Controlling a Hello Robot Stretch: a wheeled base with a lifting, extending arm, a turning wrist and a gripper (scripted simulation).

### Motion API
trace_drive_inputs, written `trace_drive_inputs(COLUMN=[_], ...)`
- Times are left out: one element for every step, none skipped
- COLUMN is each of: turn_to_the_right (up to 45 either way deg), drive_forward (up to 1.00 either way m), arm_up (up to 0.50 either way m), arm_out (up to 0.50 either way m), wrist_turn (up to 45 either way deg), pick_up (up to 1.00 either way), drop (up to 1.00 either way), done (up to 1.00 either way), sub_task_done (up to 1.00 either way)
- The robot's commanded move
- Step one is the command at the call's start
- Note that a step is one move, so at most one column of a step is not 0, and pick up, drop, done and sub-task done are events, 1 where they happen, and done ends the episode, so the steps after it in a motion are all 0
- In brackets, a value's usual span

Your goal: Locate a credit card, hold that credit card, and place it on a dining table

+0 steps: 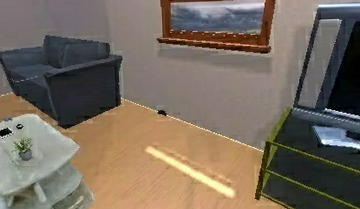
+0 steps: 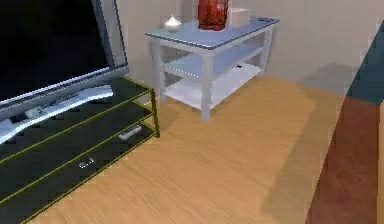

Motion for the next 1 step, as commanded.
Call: trace_drive_inputs(turn_to_the_right=[0.0], drive_forward=[1.0], arm_up=[0.0], arm_out=[0.0], wrist_turn=[0.0], pick_up=[0.0], drop=[0.0], done=[0.0], sub_task_done=[0.0])
